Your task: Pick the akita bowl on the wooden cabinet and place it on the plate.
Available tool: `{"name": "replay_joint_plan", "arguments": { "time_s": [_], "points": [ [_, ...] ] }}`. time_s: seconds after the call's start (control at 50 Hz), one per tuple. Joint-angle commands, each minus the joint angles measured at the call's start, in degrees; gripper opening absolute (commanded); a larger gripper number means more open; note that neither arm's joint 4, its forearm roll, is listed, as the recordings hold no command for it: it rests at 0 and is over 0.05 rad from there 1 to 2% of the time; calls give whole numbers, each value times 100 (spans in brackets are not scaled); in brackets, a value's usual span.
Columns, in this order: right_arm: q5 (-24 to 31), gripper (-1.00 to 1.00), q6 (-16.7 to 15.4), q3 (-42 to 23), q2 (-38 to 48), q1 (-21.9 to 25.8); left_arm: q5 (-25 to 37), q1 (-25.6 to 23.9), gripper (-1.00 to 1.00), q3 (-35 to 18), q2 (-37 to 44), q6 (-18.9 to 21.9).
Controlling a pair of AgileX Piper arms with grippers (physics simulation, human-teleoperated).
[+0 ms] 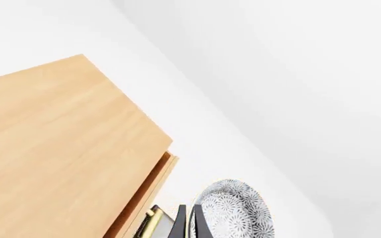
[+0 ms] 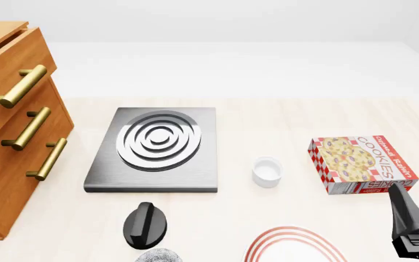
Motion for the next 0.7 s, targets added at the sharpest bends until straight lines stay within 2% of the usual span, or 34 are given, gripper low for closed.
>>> {"name": "replay_joint_plan", "arguments": {
  "time_s": [0.02, 0.2, 0.6, 0.7],
  "points": [
    [0, 100, 0, 0, 0, 0, 123, -494, -100, -71, -142, 50],
    [0, 100, 0, 0, 0, 0, 369, -845, -100, -349, -248, 109],
    [0, 100, 1, 0, 0, 0, 581, -1334, -100, -564, -208, 393],
    [0, 100, -1, 0, 1, 0, 634, -1592, -100, -629, -188, 452]
  ]
}}
